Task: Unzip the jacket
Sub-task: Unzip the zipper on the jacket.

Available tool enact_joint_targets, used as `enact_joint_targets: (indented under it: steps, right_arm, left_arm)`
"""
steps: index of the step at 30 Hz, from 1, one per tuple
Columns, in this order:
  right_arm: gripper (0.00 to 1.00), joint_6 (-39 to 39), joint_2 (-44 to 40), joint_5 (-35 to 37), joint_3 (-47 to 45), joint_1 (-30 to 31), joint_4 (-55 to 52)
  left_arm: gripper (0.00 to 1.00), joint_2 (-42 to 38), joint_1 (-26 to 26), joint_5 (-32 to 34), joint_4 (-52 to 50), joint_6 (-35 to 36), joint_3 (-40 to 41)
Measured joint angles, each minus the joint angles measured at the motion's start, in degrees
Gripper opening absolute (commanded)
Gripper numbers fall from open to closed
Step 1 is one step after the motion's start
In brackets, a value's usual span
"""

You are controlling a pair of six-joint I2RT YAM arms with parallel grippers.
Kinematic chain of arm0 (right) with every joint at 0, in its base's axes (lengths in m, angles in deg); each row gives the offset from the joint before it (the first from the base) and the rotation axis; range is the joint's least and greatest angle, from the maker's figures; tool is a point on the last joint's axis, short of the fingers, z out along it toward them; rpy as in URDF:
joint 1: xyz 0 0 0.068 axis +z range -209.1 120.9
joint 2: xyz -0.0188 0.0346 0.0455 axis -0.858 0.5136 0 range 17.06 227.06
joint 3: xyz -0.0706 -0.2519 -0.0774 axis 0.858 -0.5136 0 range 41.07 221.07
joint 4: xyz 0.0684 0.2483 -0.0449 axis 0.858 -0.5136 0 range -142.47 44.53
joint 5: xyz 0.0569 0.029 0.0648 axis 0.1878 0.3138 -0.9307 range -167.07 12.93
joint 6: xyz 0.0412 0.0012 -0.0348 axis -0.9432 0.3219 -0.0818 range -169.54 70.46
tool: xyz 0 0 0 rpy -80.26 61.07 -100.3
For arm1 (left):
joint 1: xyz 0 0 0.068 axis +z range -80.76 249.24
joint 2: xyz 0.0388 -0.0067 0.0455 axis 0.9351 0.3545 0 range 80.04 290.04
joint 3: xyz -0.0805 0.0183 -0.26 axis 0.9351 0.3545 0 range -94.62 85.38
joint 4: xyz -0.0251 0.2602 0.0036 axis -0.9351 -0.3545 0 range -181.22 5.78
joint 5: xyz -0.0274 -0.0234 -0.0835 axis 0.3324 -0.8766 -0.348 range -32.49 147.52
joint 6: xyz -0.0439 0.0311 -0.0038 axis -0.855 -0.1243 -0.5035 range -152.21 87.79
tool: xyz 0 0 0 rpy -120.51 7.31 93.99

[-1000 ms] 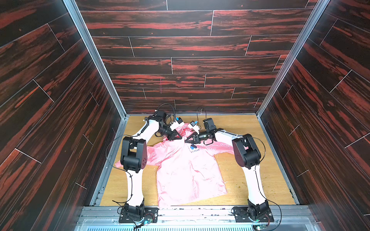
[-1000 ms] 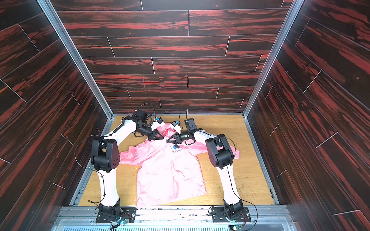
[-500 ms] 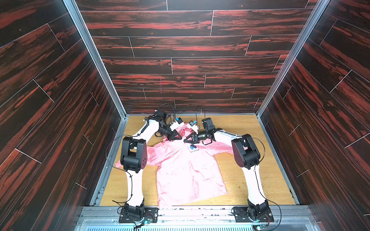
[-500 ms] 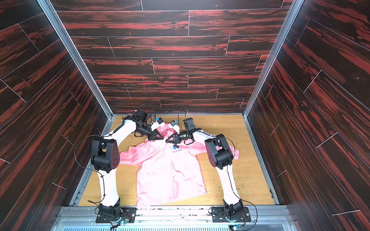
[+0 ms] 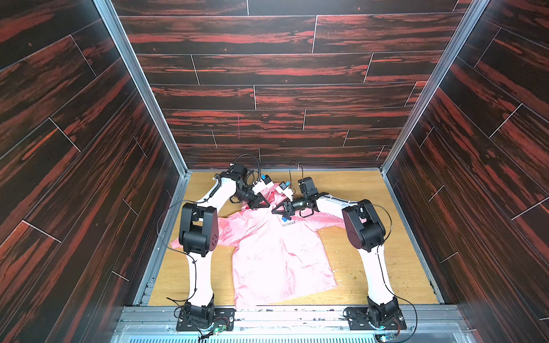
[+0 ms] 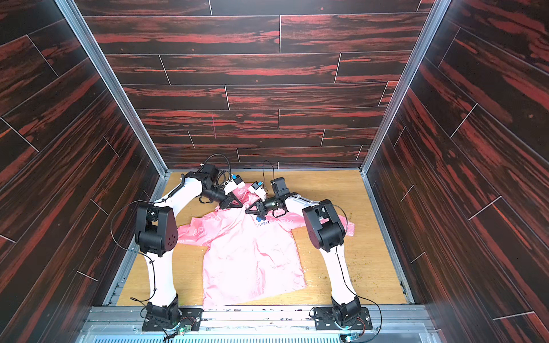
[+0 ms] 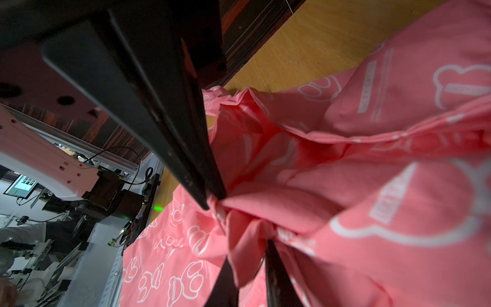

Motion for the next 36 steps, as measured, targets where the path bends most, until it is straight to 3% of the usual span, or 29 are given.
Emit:
enact_joint_targets:
  steps: [11,36]
  right_arm:
    - [0.12,0.2,0.0,3.7,-3.6,0.1,0.3]
    - [0.23,-1.1,-2.5,6.7,-5.9,0.2,3.8]
  left_arm:
    - [0.0,0.0,-0.2,0.0,-0.7,0.2,-0.9]
    - [0.0,0.0,-0.2,-0.1,-1.2,0.4,-1.1]
